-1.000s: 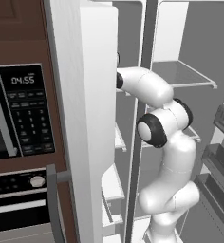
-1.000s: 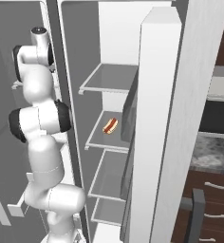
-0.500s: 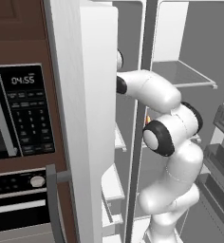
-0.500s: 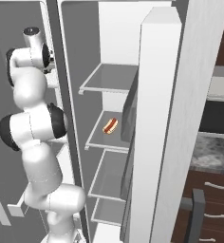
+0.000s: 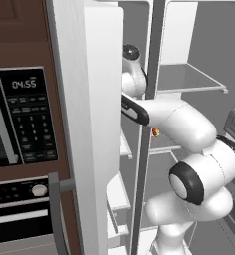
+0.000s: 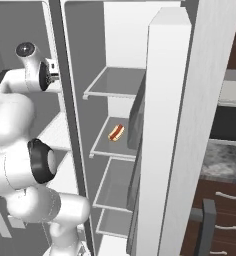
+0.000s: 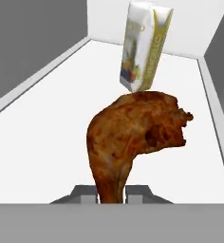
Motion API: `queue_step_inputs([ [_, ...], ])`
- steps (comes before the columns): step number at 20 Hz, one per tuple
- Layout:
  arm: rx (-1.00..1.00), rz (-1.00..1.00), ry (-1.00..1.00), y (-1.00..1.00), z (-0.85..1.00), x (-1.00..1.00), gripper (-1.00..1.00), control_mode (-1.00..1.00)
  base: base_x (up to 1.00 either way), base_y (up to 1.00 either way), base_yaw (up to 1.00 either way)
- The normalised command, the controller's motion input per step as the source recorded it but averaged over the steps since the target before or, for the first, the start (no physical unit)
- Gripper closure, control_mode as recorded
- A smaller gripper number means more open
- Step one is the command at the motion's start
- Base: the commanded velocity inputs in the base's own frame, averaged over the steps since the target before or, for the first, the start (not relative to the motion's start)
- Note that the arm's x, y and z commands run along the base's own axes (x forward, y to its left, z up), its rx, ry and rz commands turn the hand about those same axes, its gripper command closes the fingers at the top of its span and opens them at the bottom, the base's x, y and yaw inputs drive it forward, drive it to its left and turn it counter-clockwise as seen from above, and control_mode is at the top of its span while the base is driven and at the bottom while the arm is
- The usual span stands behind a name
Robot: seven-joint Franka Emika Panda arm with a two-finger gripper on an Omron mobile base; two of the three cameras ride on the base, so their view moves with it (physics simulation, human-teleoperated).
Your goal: Pick up the frozen chicken drumstick from the freezer, place it on any shelf in the fridge, and close the fridge and freezer doors when done.
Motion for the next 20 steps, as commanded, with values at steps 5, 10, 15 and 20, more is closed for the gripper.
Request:
queue_step_inputs([
  [5,0.15,-0.16,-0.1,-0.28,0.37,-0.96,1.0,-1.0,0.0,0.0,0.0],
  [10,0.16,-0.17,-0.01,-0.17,0.46,-1.0,1.0,-1.0,0.0,0.0,0.0],
  [15,0.13,-0.18,0.07,-0.28,0.35,-1.0,1.0,-1.0,0.0,0.0,0.0],
  [20,0.03,-0.06,0.08,-0.17,-0.1,-1.0,1.0,-1.0,0.0,0.0,0.0],
])
